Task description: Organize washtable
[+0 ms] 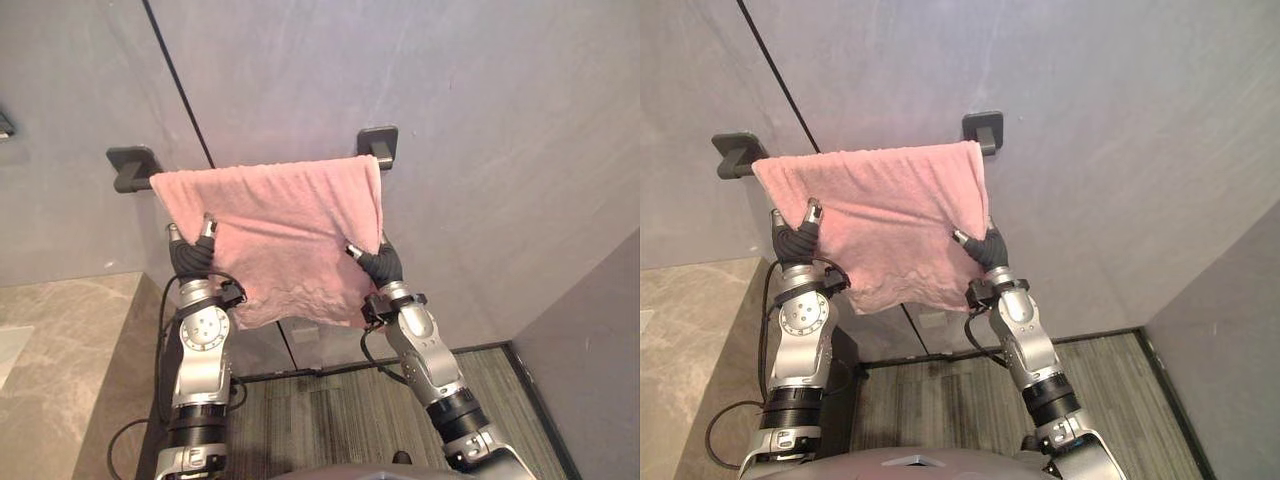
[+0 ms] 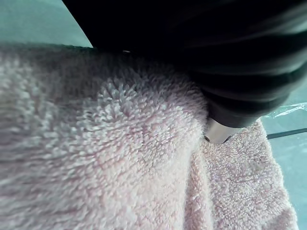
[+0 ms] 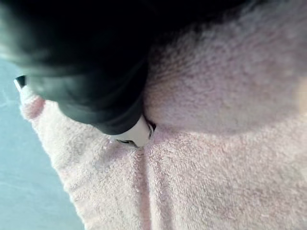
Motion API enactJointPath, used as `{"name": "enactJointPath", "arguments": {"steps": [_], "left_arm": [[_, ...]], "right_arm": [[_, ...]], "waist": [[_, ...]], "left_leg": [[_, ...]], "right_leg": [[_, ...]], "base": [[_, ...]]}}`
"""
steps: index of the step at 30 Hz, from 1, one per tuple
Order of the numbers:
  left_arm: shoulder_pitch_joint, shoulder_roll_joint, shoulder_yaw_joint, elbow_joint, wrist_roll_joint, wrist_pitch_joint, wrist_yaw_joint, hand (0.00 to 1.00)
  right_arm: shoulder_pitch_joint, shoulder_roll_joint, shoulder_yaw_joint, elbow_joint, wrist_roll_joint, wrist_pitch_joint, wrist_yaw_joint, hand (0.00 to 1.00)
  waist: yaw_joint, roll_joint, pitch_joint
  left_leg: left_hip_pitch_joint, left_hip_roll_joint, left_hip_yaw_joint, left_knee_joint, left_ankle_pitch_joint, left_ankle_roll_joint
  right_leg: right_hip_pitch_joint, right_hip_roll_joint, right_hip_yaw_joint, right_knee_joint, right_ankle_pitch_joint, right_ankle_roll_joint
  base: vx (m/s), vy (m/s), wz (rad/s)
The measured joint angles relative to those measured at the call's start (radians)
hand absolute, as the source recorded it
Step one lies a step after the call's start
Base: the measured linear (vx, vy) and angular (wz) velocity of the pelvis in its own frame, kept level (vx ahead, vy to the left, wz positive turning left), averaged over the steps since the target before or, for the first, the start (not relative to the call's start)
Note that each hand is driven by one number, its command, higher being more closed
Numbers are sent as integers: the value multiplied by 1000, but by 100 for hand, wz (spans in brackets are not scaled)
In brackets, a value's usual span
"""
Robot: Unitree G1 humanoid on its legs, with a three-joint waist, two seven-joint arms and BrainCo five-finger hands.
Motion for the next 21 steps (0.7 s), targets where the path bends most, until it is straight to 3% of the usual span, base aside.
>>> {"name": "enactJointPath", "arguments": {"steps": [14, 15, 16, 17, 21], "left_arm": [[-10, -3, 0, -29, 1, 2, -24, 100], [-10, -3, 0, -32, 1, 2, -24, 100], [-10, -3, 4, -33, 1, 2, -24, 100], [-10, -3, 4, -34, 1, 2, -24, 0], [-5, -7, 30, -36, 1, 6, -23, 0]], "right_arm": [[-76, 44, -81, 56, -70, 22, -31, 100], [-76, 46, -82, 56, -88, 22, -36, 0], [-76, 46, -89, 59, -88, 23, -45, 0], [-76, 46, -95, 61, -88, 23, -48, 0], [-80, 45, -122, 84, -87, 22, -50, 0]], "waist": [[0, -4, 38], [0, -3, 40], [0, -3, 41], [0, -3, 41], [-2, -5, 47]], "left_leg": [[-6, -2, -7, -4, 0, 0], [-6, -2, -7, -4, 0, 0], [-6, -2, -8, -4, 0, 0], [-6, -2, -8, -4, 0, 0], [-6, -2, -8, -4, 0, 0]], "right_leg": [[5, -3, -8, 0, -7, 4], [5, -3, -9, 0, -8, 5], [5, -3, -10, 0, -8, 5], [5, -3, -10, 0, -8, 5], [5, -3, -11, 0, -8, 6]], "base": [[-1, 0, 1], [0, 0, 0], [0, 0, 0], [0, 0, 0], [0, 0, 0]]}}
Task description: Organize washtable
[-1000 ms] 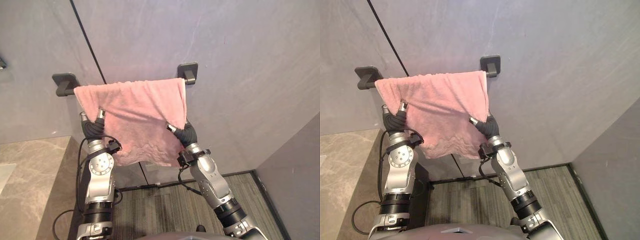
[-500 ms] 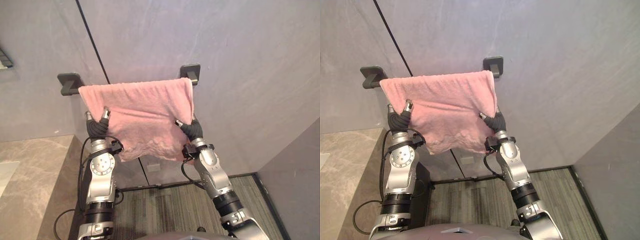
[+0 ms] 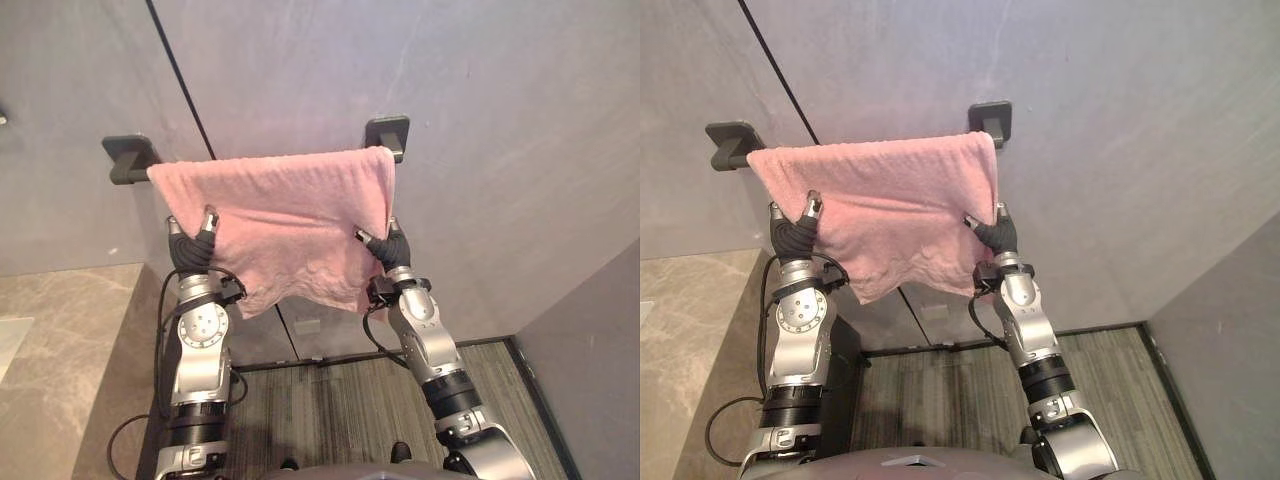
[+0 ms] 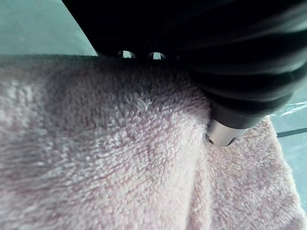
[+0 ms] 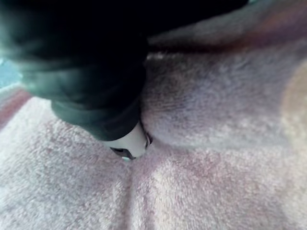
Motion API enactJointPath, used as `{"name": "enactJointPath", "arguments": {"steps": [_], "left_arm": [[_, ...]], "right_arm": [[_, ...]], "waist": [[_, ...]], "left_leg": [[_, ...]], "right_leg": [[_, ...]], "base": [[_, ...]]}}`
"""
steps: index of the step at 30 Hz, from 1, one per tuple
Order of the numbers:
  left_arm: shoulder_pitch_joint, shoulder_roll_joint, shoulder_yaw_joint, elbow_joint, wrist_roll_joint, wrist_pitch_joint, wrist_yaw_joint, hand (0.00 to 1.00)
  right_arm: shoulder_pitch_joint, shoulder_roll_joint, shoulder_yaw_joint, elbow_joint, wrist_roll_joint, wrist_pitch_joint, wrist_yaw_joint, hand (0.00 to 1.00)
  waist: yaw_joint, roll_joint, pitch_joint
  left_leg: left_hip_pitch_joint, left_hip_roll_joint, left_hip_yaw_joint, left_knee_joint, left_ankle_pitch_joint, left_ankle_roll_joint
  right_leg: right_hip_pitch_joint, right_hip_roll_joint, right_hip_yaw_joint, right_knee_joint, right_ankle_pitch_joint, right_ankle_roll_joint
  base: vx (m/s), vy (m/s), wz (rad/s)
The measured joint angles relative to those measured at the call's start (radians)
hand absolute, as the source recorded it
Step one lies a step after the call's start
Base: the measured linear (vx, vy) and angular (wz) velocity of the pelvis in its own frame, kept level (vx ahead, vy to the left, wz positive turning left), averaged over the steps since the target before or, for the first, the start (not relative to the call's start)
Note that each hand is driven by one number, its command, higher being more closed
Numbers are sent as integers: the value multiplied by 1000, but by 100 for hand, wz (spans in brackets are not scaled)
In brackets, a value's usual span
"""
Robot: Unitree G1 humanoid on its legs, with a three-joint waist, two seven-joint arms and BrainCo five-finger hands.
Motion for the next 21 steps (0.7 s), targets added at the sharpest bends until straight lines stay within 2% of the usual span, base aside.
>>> {"name": "enactJointPath", "arguments": {"steps": [6, 11, 21], "left_arm": [[56, -13, 78, 4, -3, 18, 23, 0], [108, -19, 148, 17, -4, 41, 58, 0], [151, -20, 150, 14, -20, 45, 53, 0]], "right_arm": [[19, -12, -22, 0, 3, 0, 5, 0], [85, -67, -31, -4, 3, 15, 2, 0], [163, -89, 50, -128, 42, 15, 71, 0]], "waist": [[2, -4, 18], [4, -5, 18], [2, -6, 18]], "left_leg": [[1, 0, 1, 0, 0, 0], [-4, 1, 2, 9, 0, 0], [-2, 4, 7, 10, -1, -1]], "right_leg": [[-3, 0, -2, 0, 0, 0], [-10, 0, -1, 0, 0, 0], [-10, 4, 5, 0, 1, -2]], "base": [[0, 0, 0], [0, 0, 0], [-1, 0, 0]]}}
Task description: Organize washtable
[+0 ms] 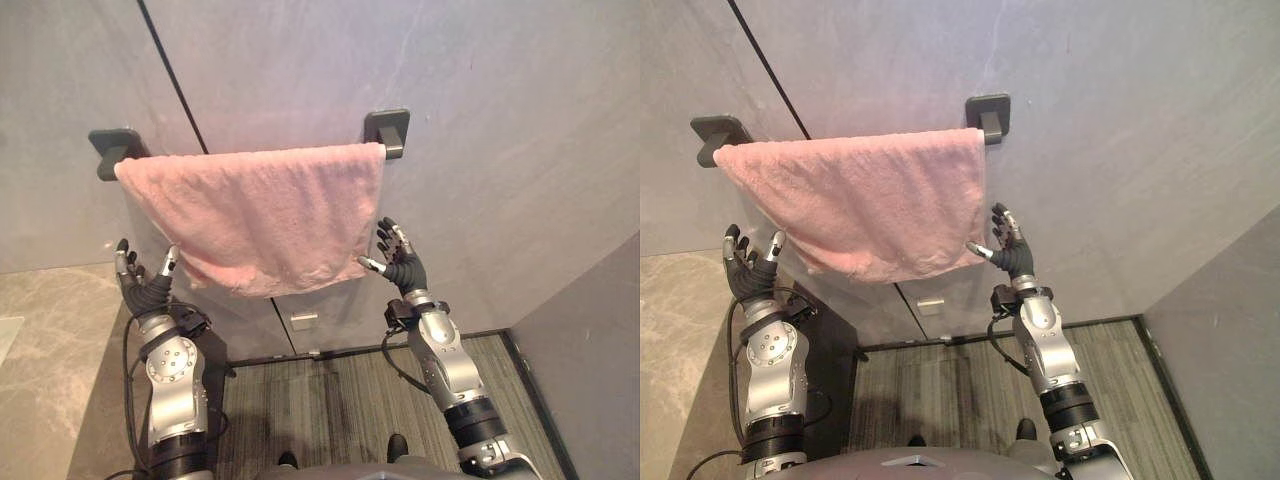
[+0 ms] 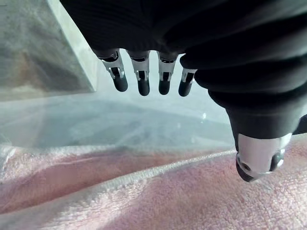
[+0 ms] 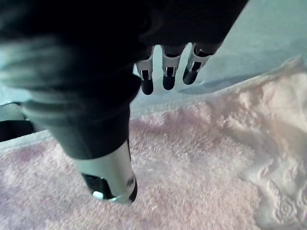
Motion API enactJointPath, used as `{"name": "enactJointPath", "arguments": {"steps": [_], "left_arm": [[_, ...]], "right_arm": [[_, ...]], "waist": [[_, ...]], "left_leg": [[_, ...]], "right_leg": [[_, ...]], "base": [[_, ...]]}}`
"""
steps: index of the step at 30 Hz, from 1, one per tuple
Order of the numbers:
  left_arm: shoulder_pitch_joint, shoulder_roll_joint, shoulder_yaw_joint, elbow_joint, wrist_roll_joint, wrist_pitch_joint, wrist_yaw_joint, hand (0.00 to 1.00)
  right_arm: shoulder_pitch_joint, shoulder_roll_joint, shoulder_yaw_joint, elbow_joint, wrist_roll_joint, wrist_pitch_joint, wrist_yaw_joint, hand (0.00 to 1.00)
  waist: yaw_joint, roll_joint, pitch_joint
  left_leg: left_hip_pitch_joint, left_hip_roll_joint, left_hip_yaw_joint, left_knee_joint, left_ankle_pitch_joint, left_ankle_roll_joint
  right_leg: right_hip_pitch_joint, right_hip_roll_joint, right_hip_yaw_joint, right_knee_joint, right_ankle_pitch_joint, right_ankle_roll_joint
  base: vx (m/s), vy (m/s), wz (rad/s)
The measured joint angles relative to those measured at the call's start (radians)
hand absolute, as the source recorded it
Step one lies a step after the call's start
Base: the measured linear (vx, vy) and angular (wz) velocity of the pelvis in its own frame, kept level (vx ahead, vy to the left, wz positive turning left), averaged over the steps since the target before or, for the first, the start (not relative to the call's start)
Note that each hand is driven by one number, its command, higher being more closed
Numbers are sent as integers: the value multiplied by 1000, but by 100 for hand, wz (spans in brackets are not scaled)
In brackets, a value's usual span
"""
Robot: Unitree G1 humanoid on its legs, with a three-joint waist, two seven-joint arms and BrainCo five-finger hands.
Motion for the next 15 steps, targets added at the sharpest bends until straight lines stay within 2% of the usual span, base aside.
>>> {"name": "enactJointPath", "arguments": {"steps": [3, 6, 9, 12, 15], "left_arm": [[33, -2, 0, -5, 0, 0, -16, 0], [94, -13, 1, -36, -5, -11, -42, 0], [164, -39, 0, -66, -90, -37, -94, 0], [242, -56, -10, -96, -224, -67, -183, 0], [333, -54, -10, -104, -421, -99, -348, 0]], "right_arm": [[28, -2, -1, -1, 0, 0, 2, 0], [106, -4, -5, -75, 0, -1, 18, 0], [175, -3, -16, -122, 0, -17, 31, 0], [266, -7, -47, -165, 3, -25, 67, 0], [396, -25, -61, -216, 44, -44, 135, 0]], "waist": [[3, -1, -1], [4, -2, -1], [2, -5, -3], [3, -11, -7], [2, -15, -11]], "left_leg": [[-2, 0, -1, 0, 0, 0], [-4, 0, -1, 0, -2, 0], [-5, 0, -1, 0, -2, 0], [-8, 0, -4, 0, -3, 0], [-22, 0, -9, 0, -9, 2]], "right_leg": [[-1, 0, 0, 0, 0, 0], [-4, 0, 0, 0, 0, 0], [-5, 0, 0, 0, 0, 0], [-6, -1, -2, 0, -1, 0], [-9, -3, -13, -1, -4, 2]], "base": [[0, 0, 0], [0, 0, 0], [0, 0, 0], [0, 0, 0], [-13, 3, 6]]}}
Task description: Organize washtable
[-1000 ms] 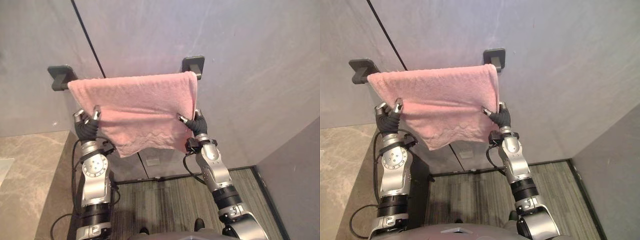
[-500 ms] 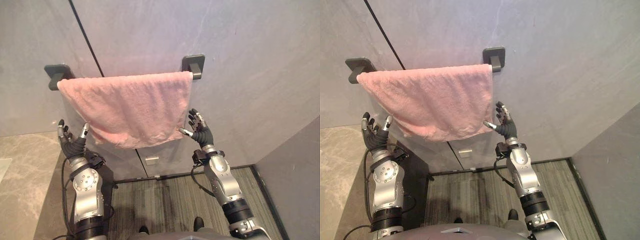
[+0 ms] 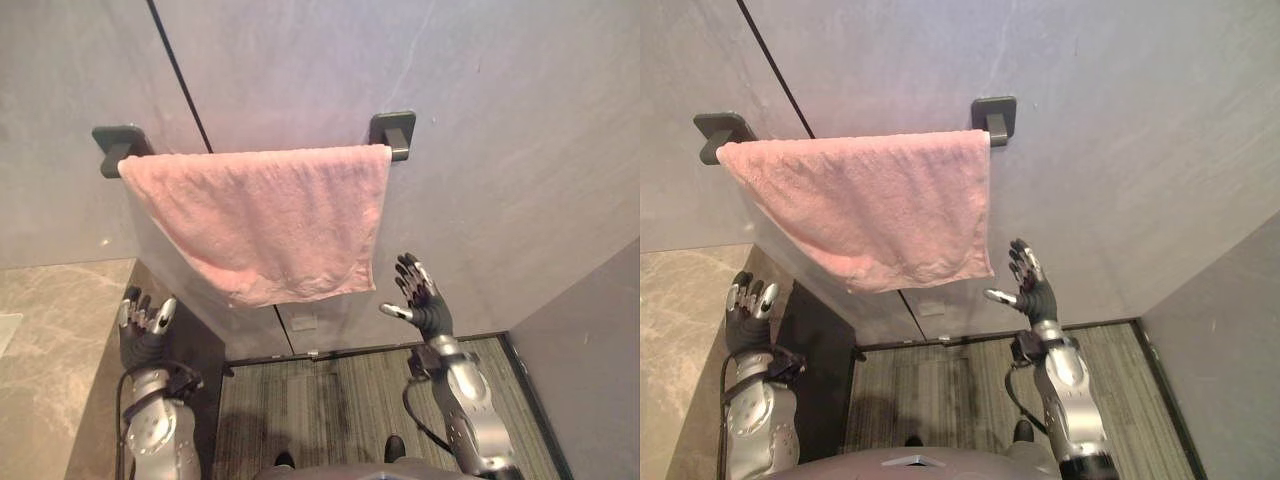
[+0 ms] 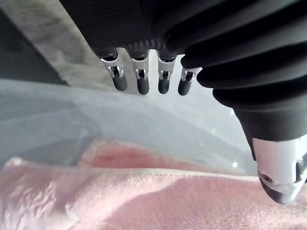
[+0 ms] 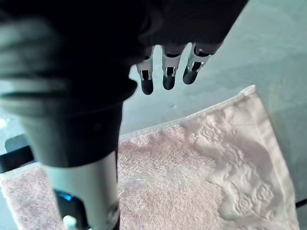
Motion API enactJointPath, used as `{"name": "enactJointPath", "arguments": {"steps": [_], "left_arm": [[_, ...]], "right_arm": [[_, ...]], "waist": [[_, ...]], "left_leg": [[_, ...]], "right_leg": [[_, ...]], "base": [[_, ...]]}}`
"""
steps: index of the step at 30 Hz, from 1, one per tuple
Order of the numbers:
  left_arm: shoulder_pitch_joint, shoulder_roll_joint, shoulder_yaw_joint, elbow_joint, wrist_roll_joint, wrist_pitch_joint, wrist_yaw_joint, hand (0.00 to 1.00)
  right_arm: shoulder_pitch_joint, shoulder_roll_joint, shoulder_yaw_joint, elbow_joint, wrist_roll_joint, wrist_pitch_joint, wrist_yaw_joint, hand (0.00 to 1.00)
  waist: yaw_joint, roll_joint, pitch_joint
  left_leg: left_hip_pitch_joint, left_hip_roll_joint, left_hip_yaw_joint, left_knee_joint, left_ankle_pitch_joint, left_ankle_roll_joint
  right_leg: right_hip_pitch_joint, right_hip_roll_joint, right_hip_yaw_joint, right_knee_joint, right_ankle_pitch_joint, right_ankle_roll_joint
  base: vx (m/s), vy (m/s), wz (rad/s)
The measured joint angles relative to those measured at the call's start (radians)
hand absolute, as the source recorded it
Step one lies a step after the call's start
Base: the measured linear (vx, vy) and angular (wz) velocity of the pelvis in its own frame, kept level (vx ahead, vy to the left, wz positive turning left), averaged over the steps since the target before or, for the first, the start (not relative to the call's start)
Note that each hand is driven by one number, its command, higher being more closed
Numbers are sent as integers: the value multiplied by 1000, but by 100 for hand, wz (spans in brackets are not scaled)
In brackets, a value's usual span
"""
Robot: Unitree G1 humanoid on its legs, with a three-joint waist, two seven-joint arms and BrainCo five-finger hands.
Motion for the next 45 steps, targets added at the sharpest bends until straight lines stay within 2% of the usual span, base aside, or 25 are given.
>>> {"name": "enactJointPath", "arguments": {"steps": [2, 3, 5, 7, 10, 15, 17, 22, 25, 27, 36, 39, 45], "left_arm": [[38, 2, -1, 2, -89, 0, -77, 0], [73, 7, -2, 10, -203, 3, -187, 0], [87, 13, -9, 17, -258, 5, -242, 0], [98, 26, -36, 34, -351, 13, -344, 0], [90, 70, -97, 60, -419, 28, -456, 0], [-4, 163, -200, 59, -460, 45, -550, 0], [-77, 209, -243, 42, -484, 45, -580, 0], [-185, 254, -282, -22, -518, 45, -599, 0], [-235, 271, -305, -41, -525, 39, -600, 0], [-262, 280, -316, -41, -539, 36, -592, 0], [-376, 280, -335, -31, -555, 3, -535, 0], [-409, 280, -343, -2, -554, -1, -514, 0], [-500, 287, -370, 122, -554, -21, -465, 0]], "right_arm": [[53, -14, -5, -13, 20, -3, 35, 0], [97, -17, -13, -13, 34, -3, 73, 0], [111, -18, -17, -13, 34, -3, 88, 0], [114, -20, -16, -12, 23, -16, 108, 0], [99, -30, 12, -11, 24, -37, 130, 0], [-21, -111, 156, -7, 34, -43, 174, 0], [-122, -155, 254, -3, 36, -43, 209, 0], [-286, -171, 379, 63, 116, -41, 244, 0], [-354, -169, 437, 84, 124, -33, 255, 0], [-397, -163, 461, 113, 154, -33, 254, 0], [-495, -146, 501, 189, 158, -21, 229, 0], [-554, -125, 499, 277, 151, -15, 197, 0], [-660, -90, 440, 405, 151, -15, 111, 0]], "waist": [[0, -1, -1], [0, -2, -1], [0, -1, -1], [0, 1, -4], [1, 1, -8], [6, -1, -11], [10, 0, -13], [24, 0, -15], [28, 7, -28], [28, 11, -34], [29, 15, -38], [31, 16, -38], [55, 16, -38]], "left_leg": [[-3, 0, -4, 0, 0, 0], [-4, 0, -6, 0, 0, 0], [-6, -1, -8, 0, 0, 0], [-7, -2, -8, 0, 0, 0], [-7, -2, -9, 0, 0, 0], [0, -2, -6, 1, 1, -1], [10, -2, -3, 2, 3, -2], [18, -2, 5, 10, 2, -2], [25, -2, 6, 10, 2, -2], [33, -2, 8, 10, 2, -2], [42, -1, 22, 10, 2, -2], [39, 0, 25, 11, 2, -2], [19, 2, 12, 18, 3, -3]], "right_leg": [[0, -1, -4, 0, -2, 1], [0, -1, -6, 0, -4, 1], [-1, -1, -7, 0, -4, 1], [-2, -1, -7, 0, -4, 1], [-2, -1, -7, 0, -4, 1], [-1, -1, -4, 0, -3, 1], [1, 0, 1, 3, -3, 1], [5, 0, 12, 10, -3, 1], [11, 0, 14, 10, -3, 1], [18, 1, 17, 10, -3, 0], [18, 3, 26, 11, 2, -5], [18, 3, 29, 7, 5, -6], [13, 5, 27, 0, 12, -9]], "base": [[5, 0, 7], [10, -2, 5], [5, -1, 2], [0, 0, 0], [0, 0, 0], [0, 0, -2], [2, -1, -7], [0, 1, -5], [0, 0, 0], [-17, 3, -3], [-13, 1, -4], [0, 1, -3], [0, -4, 4]]}}
